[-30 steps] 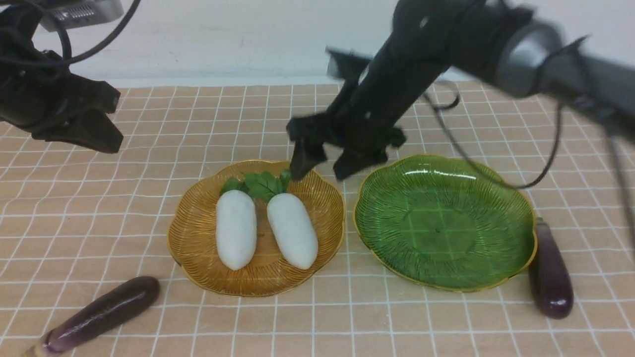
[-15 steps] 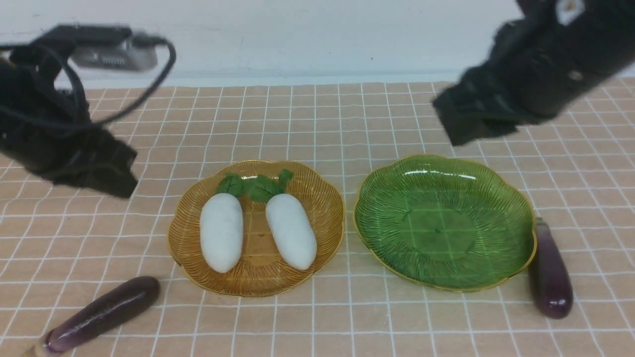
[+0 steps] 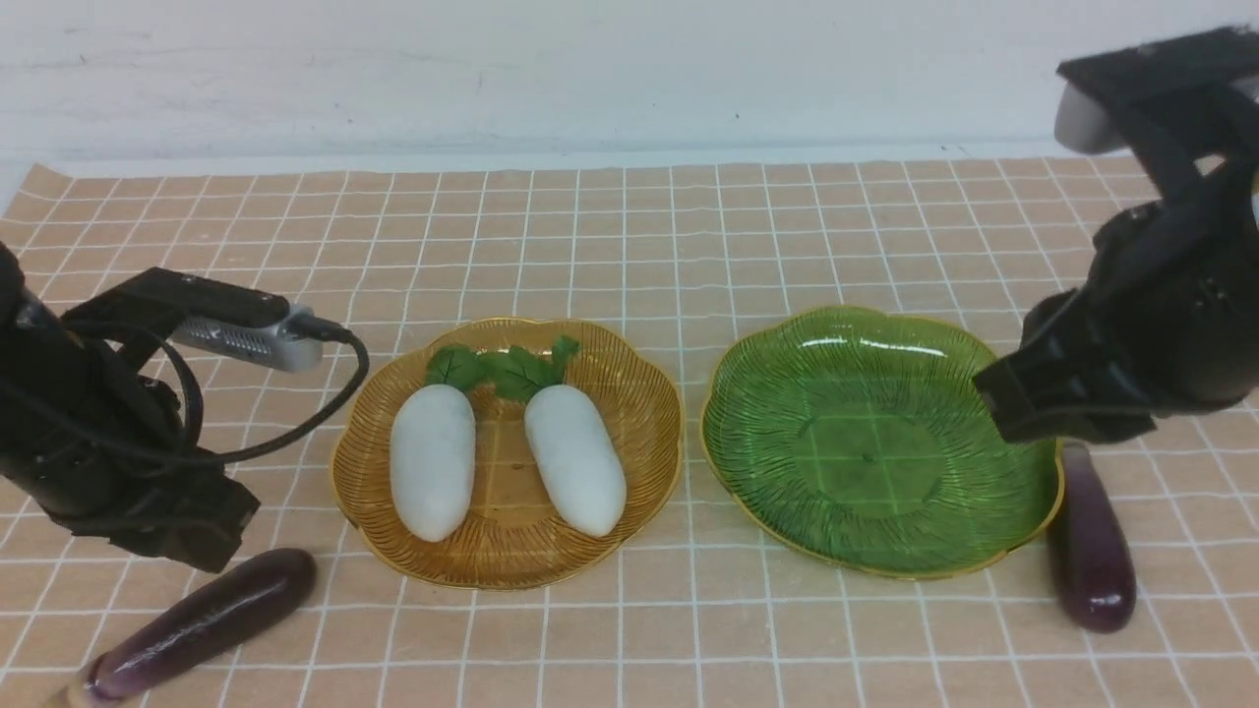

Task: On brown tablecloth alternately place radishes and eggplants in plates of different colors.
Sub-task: 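Place the eggplant on the green plate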

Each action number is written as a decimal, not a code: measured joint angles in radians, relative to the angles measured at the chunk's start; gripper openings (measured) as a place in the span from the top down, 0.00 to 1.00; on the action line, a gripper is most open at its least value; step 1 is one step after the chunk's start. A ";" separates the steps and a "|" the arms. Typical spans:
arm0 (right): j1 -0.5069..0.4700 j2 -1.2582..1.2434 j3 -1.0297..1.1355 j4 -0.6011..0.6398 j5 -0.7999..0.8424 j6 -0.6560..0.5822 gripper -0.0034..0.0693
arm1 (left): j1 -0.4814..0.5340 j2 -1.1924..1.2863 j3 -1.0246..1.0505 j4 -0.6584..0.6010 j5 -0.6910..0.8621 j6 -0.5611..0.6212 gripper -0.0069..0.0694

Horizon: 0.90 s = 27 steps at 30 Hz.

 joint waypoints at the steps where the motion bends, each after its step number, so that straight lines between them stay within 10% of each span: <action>1: 0.000 0.000 0.000 0.005 0.000 -0.001 0.75 | 0.000 0.034 0.000 0.009 -0.020 0.005 0.04; 5: 0.000 0.000 0.000 0.012 0.000 -0.002 0.75 | 0.000 0.141 0.000 0.033 -0.064 0.010 0.09; 13: 0.000 0.000 0.000 0.002 0.000 -0.011 0.75 | 0.000 0.234 -0.023 0.034 0.000 -0.042 0.54; 27: -0.016 0.000 0.000 -0.323 0.000 0.136 0.75 | -0.188 -0.019 -0.352 -0.230 0.137 -0.192 0.55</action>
